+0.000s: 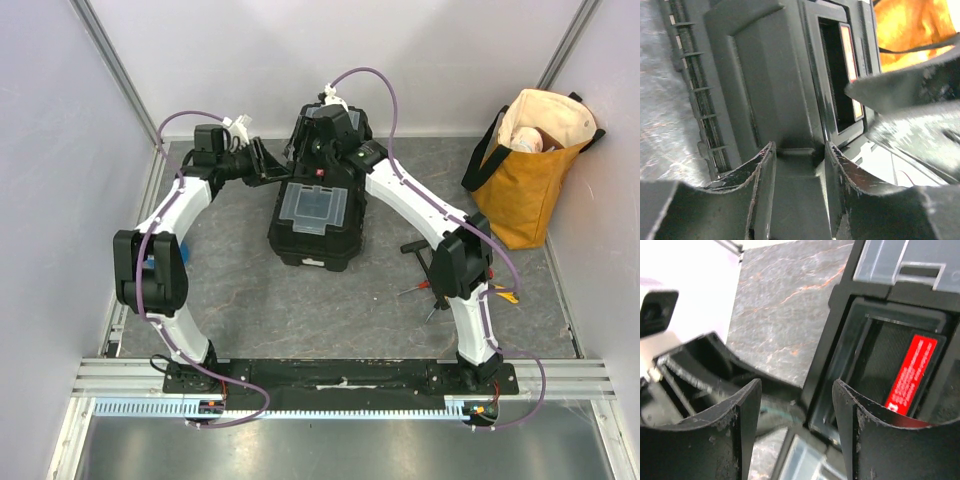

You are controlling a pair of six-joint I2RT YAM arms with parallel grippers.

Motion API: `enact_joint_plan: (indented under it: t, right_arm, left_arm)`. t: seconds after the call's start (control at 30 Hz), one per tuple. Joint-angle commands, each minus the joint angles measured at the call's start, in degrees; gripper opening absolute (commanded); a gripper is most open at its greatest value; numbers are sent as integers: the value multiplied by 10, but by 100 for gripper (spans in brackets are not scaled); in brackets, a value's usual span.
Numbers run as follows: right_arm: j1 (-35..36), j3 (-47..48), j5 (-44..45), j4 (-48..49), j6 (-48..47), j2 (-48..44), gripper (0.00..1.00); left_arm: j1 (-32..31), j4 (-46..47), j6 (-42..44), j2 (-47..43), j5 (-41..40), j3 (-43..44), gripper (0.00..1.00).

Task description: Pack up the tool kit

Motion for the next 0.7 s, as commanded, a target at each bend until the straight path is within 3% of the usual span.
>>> enact_joint_plan:
  t: [0.0,0.17,0.4,0.67]
  right_arm:
    - [-4,43,82,-54,1,18,65]
    - [-4,39,127,-74,-2,15,65]
    - [-4,23,164,-80,-39,0,70]
    - [-31,31,-14,-71,-17,28,74]
  left_arm:
    - [-53,-13,-3,-12,71,-29,36]
    - [-52,-41,6,-24,20,-20,37]
    - [-46,-92,15,-24,-51,20,47]
    - [-41,-125,22,-22,-74,59,49]
